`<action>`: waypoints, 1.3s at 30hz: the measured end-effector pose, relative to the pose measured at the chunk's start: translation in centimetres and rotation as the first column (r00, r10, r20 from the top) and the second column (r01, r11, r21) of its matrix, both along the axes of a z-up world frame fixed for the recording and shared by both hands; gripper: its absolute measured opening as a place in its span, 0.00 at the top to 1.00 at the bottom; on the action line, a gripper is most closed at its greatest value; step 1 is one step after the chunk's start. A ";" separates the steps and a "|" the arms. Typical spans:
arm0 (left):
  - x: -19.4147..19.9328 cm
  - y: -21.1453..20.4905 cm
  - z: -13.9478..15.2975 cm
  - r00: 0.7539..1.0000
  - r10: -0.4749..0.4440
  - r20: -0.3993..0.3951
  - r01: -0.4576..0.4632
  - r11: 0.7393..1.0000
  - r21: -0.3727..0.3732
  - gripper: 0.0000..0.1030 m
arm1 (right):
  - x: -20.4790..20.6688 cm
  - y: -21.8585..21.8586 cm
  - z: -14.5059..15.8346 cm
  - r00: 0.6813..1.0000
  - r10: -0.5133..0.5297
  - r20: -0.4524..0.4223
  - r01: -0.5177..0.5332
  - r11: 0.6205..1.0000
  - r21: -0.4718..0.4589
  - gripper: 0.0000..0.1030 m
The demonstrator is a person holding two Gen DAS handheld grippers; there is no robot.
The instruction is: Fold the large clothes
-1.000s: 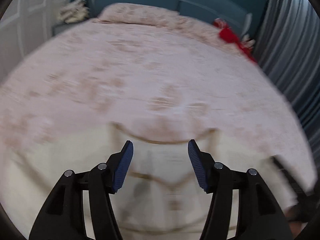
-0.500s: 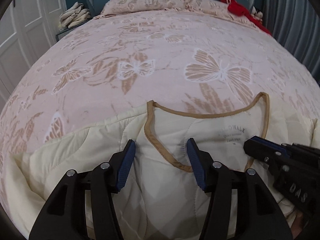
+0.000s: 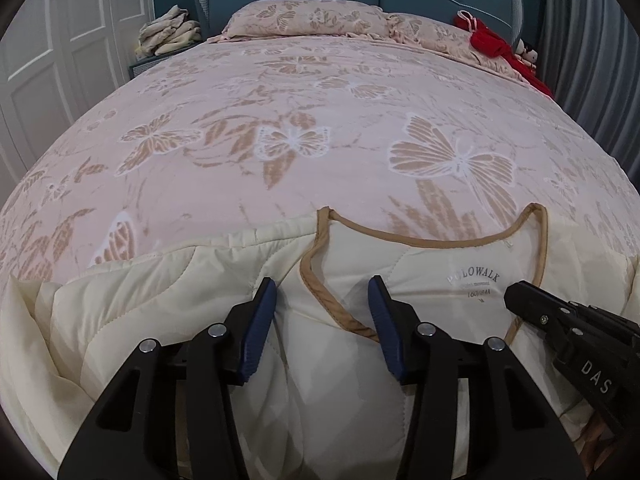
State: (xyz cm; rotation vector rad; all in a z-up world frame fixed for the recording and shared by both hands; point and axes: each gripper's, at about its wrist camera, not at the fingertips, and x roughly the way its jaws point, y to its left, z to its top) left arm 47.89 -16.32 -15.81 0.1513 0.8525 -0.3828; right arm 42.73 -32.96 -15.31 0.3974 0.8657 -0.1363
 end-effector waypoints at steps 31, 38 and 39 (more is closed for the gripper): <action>-15.3 24.9 3.0 0.884 0.336 -0.325 -0.412 0.888 -0.202 0.38 | -26.7 0.6 3.5 0.988 -0.130 -0.078 0.129 0.991 -0.021 0.68; -15.2 23.7 2.5 0.893 0.358 -0.272 -0.395 0.914 -0.095 0.49 | -26.4 -0.6 3.8 0.984 -0.171 -0.054 0.170 0.985 -0.025 0.96; -15.3 23.5 2.4 0.898 0.356 -0.260 -0.388 0.918 -0.082 0.49 | -26.4 -0.6 3.3 0.984 -0.168 -0.065 0.167 0.986 -0.031 0.96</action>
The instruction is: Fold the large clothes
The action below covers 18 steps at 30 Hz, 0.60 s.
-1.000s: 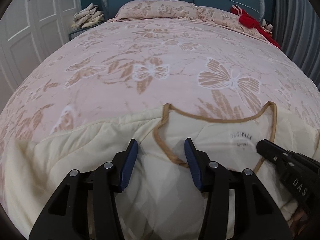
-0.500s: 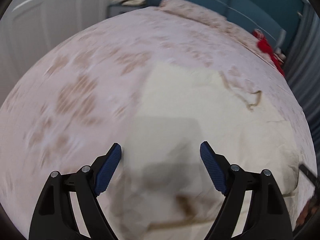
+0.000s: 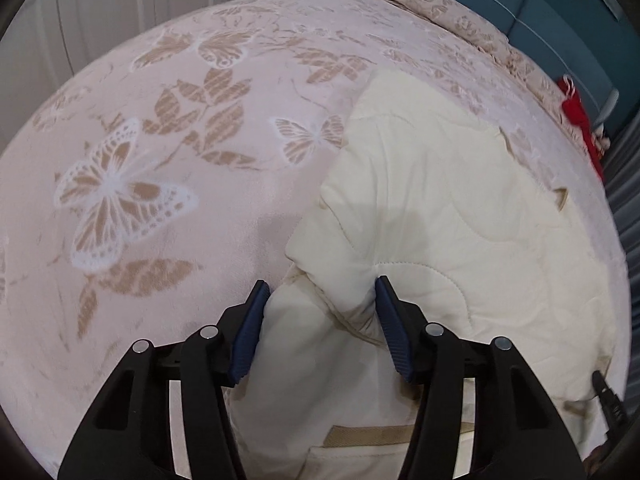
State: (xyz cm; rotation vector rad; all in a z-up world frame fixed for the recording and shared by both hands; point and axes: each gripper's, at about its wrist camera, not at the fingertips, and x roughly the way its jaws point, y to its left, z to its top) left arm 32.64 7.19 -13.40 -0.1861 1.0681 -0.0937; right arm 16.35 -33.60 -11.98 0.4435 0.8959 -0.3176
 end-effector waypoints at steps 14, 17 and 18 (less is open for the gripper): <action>-1.5 1.6 0.3 0.997 0.013 0.071 -0.009 0.998 -0.060 0.39 | -3.1 -1.4 -0.7 0.999 -0.025 0.046 0.018 0.989 0.144 0.85; -4.1 4.6 1.7 1.000 0.019 0.022 -0.014 0.977 -0.214 0.36 | -7.3 -0.9 2.4 0.997 -0.024 0.069 0.019 0.997 0.076 0.78; -5.5 5.9 2.2 1.000 0.014 0.013 -0.010 0.970 -0.242 0.35 | -9.3 -0.8 3.4 0.997 -0.024 0.075 0.020 0.998 0.055 0.72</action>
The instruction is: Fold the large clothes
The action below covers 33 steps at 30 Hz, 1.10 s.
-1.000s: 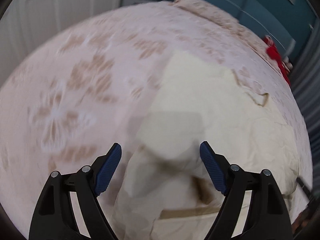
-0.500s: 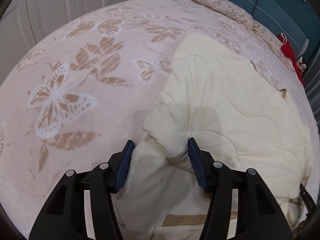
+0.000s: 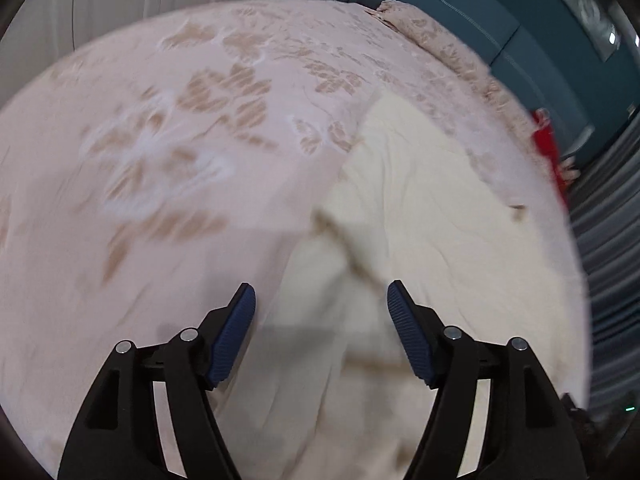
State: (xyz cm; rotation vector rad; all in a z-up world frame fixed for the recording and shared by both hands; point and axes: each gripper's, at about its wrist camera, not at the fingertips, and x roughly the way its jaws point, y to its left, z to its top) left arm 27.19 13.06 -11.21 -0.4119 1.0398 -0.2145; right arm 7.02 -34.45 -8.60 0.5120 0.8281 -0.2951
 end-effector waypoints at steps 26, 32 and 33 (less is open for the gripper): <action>-13.8 3.9 0.1 0.985 -0.059 -0.161 0.038 0.990 -0.133 0.83 | -18.1 0.3 -4.6 0.990 -0.144 -0.001 0.133 0.913 0.386 0.92; -15.4 5.0 3.4 0.992 -0.072 -0.100 0.059 0.990 -0.131 0.94 | -18.2 2.5 0.3 0.999 -0.040 0.034 0.032 0.976 0.214 0.96; -15.6 5.1 3.9 0.993 -0.075 -0.092 0.062 0.989 -0.131 0.94 | -18.4 2.8 1.0 0.999 -0.021 0.035 0.014 0.981 0.191 0.96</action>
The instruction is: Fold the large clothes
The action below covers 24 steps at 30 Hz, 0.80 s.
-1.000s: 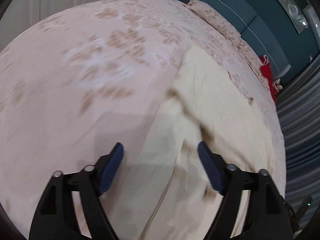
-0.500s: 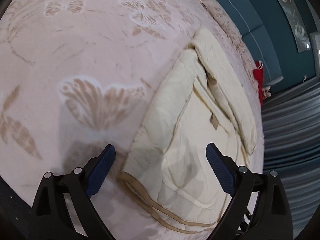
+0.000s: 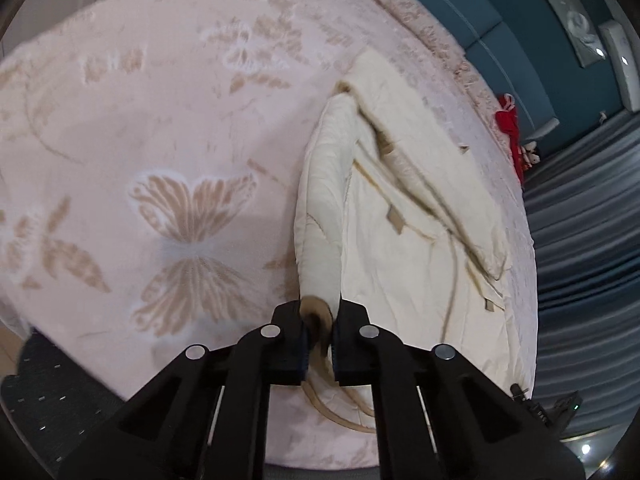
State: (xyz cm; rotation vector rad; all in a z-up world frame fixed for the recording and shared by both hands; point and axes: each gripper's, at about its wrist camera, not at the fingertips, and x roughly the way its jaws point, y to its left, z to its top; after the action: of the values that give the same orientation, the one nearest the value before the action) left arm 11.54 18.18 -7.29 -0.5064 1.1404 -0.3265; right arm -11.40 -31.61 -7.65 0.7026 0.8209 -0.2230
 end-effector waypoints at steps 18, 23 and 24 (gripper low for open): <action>-17.2 7.4 7.9 0.995 -0.075 -0.073 0.082 0.991 0.108 0.95 | -14.4 6.2 7.5 0.934 0.249 -0.256 -0.280 0.956 -0.090 0.96; -14.4 5.7 12.2 0.991 -0.084 0.101 0.072 0.991 0.117 0.95 | -11.4 4.3 11.6 0.974 0.208 -0.094 -0.222 0.957 -0.187 0.96; -13.8 5.2 12.8 0.988 -0.086 0.127 0.071 0.991 0.117 0.95 | -10.6 3.7 12.1 0.979 0.195 -0.059 -0.203 0.959 -0.196 0.96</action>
State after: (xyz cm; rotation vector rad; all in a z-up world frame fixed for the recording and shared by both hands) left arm -2.23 23.39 5.50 -0.3365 1.0451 -0.3566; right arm -21.97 -27.89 4.45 0.4224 0.8869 -0.1357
